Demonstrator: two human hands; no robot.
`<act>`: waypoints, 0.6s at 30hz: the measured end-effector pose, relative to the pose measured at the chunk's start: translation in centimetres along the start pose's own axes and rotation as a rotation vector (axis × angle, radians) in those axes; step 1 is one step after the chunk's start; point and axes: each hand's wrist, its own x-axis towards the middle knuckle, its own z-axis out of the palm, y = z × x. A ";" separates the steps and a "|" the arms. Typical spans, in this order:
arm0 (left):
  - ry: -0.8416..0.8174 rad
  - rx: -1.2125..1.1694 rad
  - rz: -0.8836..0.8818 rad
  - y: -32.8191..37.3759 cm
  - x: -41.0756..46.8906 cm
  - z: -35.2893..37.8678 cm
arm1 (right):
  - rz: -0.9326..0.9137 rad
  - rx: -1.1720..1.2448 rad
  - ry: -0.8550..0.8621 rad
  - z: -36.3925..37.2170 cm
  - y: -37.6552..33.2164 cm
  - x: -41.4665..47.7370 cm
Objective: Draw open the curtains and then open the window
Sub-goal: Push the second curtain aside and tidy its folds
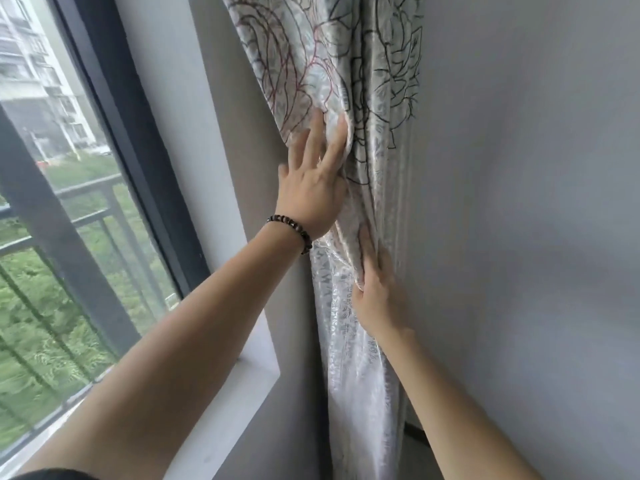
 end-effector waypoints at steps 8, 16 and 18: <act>0.031 -0.017 -0.017 -1.5 7.1 8.2 | -0.009 -0.034 -0.044 3.2 5.4 8.3; 0.088 -0.078 0.016 -2.3 15.8 17.7 | 0.030 -0.026 -0.066 6.3 12.3 17.7; 0.121 -0.052 0.014 -2.8 18.6 20.7 | 0.014 -0.056 -0.054 7.2 14.2 20.5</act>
